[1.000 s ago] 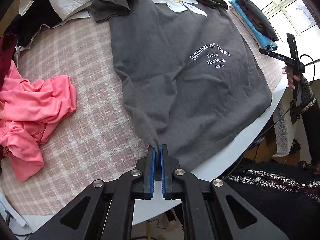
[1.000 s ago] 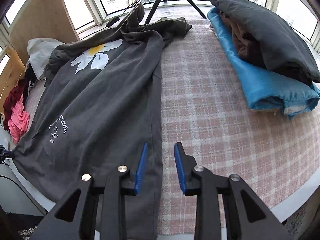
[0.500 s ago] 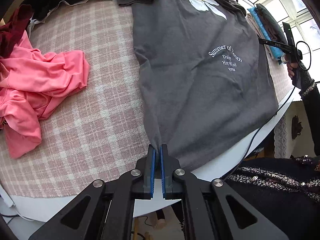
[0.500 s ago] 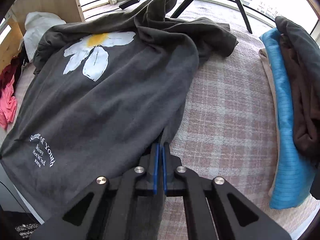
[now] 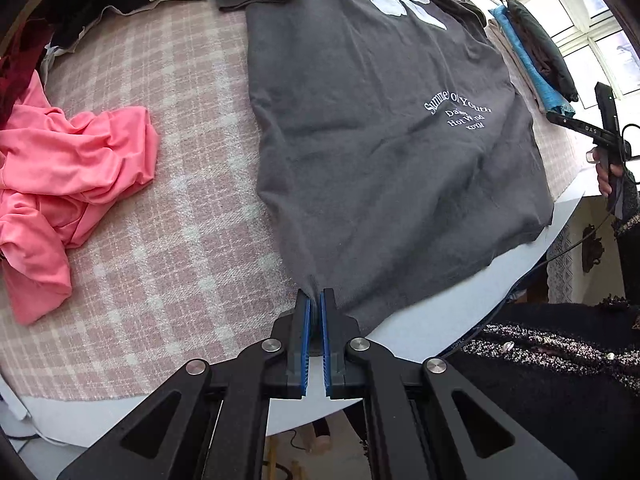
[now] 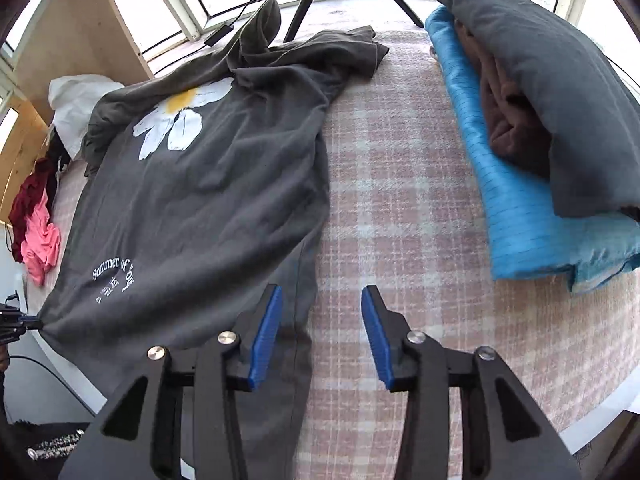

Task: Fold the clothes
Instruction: 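Pull the hem with both grippers to stretch the shirt flat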

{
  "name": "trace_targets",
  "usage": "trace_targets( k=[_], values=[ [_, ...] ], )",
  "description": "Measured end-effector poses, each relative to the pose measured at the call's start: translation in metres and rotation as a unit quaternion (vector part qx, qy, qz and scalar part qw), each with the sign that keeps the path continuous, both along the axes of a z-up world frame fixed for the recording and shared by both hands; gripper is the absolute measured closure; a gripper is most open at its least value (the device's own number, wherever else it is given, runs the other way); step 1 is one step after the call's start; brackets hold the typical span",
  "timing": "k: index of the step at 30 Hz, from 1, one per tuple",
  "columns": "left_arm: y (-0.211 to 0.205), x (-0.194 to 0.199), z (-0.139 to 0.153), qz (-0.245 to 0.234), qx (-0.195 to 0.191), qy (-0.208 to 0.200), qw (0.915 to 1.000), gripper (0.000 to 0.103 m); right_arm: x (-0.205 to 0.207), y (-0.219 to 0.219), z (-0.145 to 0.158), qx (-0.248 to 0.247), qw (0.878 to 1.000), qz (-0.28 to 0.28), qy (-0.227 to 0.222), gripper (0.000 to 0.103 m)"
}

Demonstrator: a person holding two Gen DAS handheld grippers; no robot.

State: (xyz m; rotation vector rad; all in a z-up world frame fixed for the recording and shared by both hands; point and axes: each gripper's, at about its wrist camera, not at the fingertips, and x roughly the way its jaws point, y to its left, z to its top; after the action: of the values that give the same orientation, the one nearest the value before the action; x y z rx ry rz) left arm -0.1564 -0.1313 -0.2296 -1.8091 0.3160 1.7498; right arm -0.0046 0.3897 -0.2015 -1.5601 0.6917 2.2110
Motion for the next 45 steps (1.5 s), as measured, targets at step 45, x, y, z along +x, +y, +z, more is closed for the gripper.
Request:
trace_targets(
  k=[45],
  values=[
    [0.012,-0.029,0.024,-0.044,-0.003,0.012,0.999,0.099,0.102,-0.106,-0.025,-0.085,0.995,0.011,-0.043,0.101]
  ],
)
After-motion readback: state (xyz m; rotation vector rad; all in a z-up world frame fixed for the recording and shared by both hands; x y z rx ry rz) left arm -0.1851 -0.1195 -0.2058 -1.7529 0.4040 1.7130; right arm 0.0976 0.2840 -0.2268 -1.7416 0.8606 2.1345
